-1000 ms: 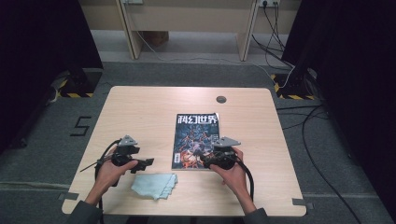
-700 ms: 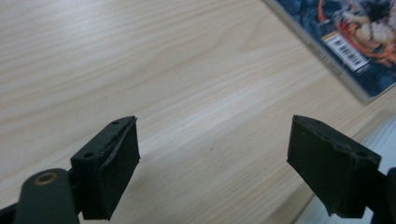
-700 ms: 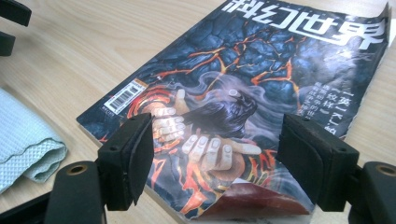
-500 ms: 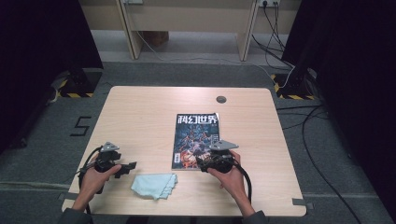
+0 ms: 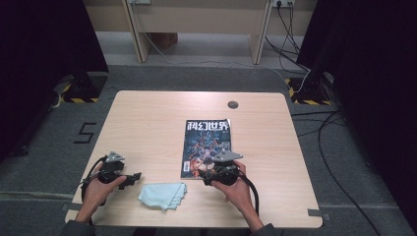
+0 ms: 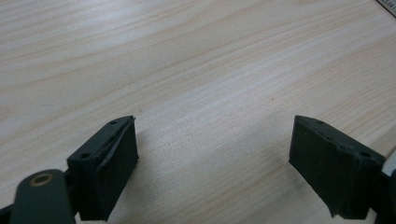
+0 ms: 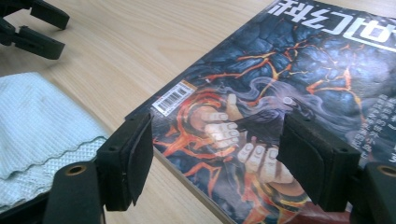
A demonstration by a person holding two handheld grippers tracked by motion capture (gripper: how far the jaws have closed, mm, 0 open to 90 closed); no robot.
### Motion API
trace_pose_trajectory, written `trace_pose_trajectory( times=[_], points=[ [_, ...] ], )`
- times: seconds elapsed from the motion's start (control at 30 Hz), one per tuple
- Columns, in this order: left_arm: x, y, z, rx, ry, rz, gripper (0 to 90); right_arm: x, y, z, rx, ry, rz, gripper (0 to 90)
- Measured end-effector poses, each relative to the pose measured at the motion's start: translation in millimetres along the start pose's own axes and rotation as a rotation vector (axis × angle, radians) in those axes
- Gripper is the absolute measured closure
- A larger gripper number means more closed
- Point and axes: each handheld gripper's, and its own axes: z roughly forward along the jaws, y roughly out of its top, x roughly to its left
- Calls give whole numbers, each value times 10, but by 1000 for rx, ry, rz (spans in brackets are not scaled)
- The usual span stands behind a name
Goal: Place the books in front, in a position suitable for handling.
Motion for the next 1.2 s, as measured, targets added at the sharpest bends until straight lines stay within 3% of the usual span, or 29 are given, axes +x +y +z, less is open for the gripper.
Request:
trace_pose_trajectory(
  times=[0.17, 0.57, 0.93, 1.2],
  points=[
    [-41, -10, 16, 7, 27, 45, 145, 72, 8, 32, -2, 18, -12, 269],
    [-39, -24, 17, -4, 27, 44, 132, 182, 22, 83, 1, 36, -46, 268],
    [-42, -25, 20, -5, 29, 42, 126, 355, 15, 190, 21, 85, -65, 267],
    [-47, -23, 24, -5, 29, 39, 121, 470, 33, 273, 25, 132, -108, 269]
  ],
)
